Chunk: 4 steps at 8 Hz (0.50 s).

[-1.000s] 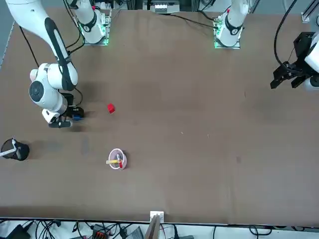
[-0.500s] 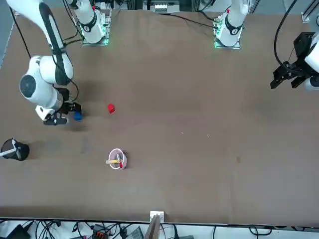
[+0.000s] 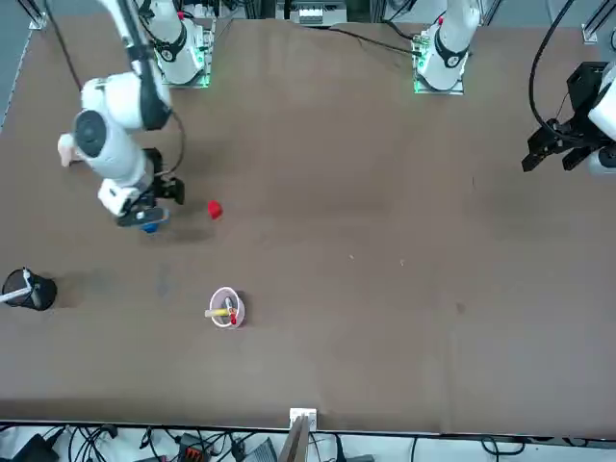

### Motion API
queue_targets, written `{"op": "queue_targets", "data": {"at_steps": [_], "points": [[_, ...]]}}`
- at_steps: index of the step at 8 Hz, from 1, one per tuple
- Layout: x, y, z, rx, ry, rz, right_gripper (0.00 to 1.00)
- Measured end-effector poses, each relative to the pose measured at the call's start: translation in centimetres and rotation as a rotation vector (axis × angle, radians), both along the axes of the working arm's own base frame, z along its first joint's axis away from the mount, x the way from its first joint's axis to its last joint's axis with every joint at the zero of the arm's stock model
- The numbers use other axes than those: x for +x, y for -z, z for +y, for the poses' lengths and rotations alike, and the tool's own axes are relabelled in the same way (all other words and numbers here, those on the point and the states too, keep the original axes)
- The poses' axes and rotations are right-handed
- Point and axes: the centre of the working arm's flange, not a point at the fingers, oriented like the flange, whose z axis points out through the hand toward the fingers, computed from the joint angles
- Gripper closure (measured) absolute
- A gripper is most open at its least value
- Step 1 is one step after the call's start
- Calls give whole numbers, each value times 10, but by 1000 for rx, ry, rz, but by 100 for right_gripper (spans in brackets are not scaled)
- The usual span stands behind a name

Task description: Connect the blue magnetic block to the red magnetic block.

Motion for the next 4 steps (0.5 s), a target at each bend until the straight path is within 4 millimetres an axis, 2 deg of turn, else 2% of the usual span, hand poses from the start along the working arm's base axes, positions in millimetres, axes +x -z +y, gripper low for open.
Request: {"op": "queue_targets", "data": {"at_steps": [4], "points": [[-20,48,63,5,-130,-13,0]]}}
